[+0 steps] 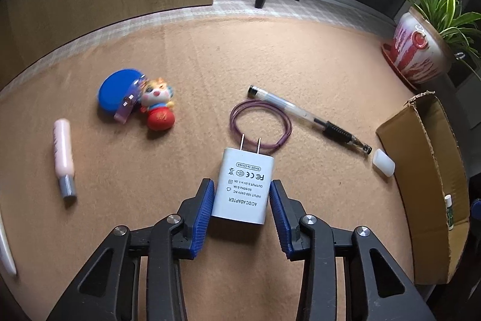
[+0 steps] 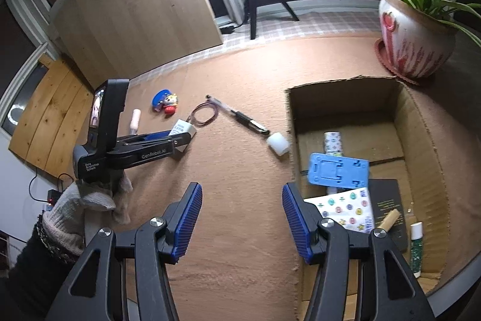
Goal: Organize objects
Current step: 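Lower the left gripper onto the white charger adapter and grasp it, then close the right gripper on the charger beside the left gripper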
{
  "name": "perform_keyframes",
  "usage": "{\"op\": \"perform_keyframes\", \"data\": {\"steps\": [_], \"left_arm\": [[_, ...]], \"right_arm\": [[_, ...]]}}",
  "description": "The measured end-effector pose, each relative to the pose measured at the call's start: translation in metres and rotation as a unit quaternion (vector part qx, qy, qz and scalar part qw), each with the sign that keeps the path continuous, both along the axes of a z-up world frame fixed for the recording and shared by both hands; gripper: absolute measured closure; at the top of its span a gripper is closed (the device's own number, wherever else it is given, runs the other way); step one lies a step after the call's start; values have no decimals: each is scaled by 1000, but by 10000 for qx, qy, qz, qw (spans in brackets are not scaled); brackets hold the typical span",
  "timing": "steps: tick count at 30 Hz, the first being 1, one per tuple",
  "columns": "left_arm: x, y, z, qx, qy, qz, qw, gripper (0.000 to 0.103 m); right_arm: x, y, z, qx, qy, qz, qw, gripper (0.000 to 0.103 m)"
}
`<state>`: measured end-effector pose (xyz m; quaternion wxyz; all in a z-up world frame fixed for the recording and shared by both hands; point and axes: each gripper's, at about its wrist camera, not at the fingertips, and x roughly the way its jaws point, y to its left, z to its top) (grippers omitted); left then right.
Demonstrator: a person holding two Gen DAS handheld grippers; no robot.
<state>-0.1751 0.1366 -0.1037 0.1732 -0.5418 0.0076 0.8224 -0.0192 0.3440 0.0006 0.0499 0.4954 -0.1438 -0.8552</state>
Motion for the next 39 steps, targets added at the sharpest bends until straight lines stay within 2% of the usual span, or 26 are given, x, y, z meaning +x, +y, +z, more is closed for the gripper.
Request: {"op": "perform_keyframes", "data": {"steps": [11,15,20,25,29,32,36,39], "left_arm": [[76,-27,0,153,-50,413,9990,62],[103,-34,1,180,-10,561,9983,62],[124,-36,1,140,31,652,9978,62],[132,-39,1,261,-111,685,9972,61],[132,-48,3,542,-277,546,9967,60],[133,-52,5,705,-324,295,9966,59],[133,-51,7,732,-327,-104,9967,60],[133,-50,5,852,-408,-216,9953,60]], "right_arm": [[-22,-44,-21,-352,-291,445,9980,51],[-28,-56,-32,-310,-421,514,9973,51],[-33,-70,-49,-467,-647,672,9945,51],[-36,-78,-63,-726,-833,710,9913,51],[-39,-82,-74,-1025,-978,690,9875,52],[-40,-85,-81,-1208,-1108,694,9840,58],[-43,-95,-90,-1376,-1280,792,9790,73],[-47,-103,-95,-1403,-1358,848,9771,74]]}}
